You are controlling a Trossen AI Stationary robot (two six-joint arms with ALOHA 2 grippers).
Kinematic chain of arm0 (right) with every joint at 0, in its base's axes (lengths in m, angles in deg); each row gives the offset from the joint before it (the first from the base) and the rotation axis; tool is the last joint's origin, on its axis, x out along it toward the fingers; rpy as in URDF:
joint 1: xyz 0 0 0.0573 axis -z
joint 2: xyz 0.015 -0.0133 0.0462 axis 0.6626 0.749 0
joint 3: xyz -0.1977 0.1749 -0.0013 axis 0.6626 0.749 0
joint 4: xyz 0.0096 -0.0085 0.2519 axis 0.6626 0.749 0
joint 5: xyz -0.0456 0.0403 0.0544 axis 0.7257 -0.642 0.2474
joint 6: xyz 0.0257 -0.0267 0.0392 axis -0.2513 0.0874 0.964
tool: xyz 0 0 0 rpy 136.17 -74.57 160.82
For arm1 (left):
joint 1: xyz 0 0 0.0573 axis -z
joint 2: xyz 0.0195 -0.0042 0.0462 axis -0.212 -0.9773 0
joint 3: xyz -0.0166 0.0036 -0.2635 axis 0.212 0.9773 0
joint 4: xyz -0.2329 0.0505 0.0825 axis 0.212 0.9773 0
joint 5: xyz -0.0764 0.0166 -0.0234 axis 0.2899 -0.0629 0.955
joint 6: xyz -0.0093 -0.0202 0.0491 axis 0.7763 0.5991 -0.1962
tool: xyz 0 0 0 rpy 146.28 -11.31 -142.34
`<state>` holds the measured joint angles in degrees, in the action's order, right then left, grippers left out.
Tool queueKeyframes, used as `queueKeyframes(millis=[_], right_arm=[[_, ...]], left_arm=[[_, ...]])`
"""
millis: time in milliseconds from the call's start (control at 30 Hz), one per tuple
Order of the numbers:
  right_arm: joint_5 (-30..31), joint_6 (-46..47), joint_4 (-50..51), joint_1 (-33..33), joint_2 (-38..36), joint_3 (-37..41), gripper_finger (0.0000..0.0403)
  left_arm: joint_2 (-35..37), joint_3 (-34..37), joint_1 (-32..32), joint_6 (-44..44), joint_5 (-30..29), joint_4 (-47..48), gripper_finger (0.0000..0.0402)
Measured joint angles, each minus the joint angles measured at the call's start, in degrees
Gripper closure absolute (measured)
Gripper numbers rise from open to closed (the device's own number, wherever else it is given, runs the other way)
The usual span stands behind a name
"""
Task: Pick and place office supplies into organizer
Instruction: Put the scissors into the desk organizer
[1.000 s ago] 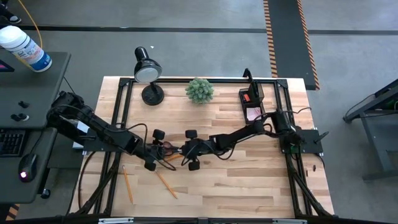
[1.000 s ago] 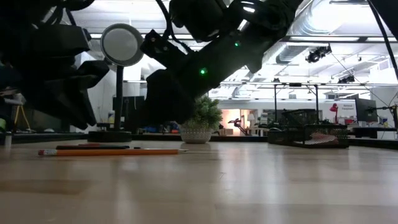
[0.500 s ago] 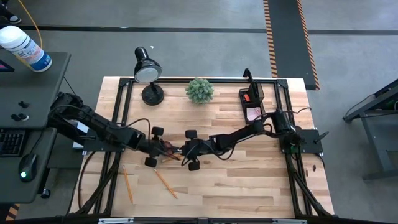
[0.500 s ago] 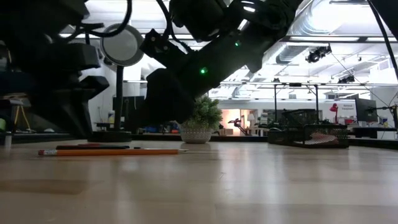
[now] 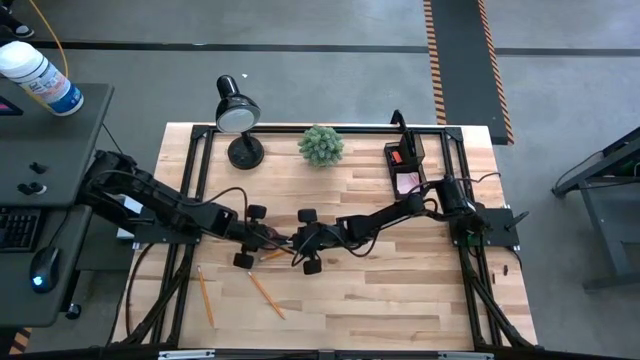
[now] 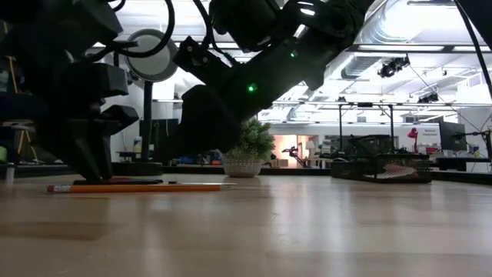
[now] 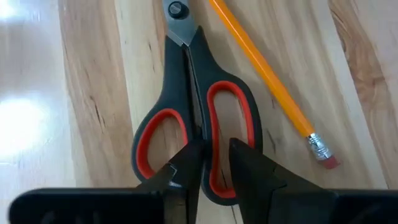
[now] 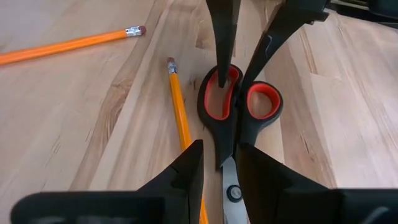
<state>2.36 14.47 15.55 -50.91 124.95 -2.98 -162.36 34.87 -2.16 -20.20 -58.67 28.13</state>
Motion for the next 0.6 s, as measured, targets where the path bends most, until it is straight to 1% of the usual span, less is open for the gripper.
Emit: queueKeyframes(millis=[367,467,600], right_arm=[[-0.02,0.00,0.00,0.00,-0.02,0.00,0.0318],[-0.02,0.00,0.00,0.00,-0.02,0.00,0.0318],[-0.02,0.00,0.00,0.00,-0.02,0.00,0.0318]], left_arm=[[-0.43,0.00,0.01,-0.59,-1.76,-1.15,0.0225],[-0.47,0.02,0.04,-0.61,-2.61,-0.98,0.0207],[-0.47,0.02,0.03,-1.33,-3.77,-1.00,0.0196]])
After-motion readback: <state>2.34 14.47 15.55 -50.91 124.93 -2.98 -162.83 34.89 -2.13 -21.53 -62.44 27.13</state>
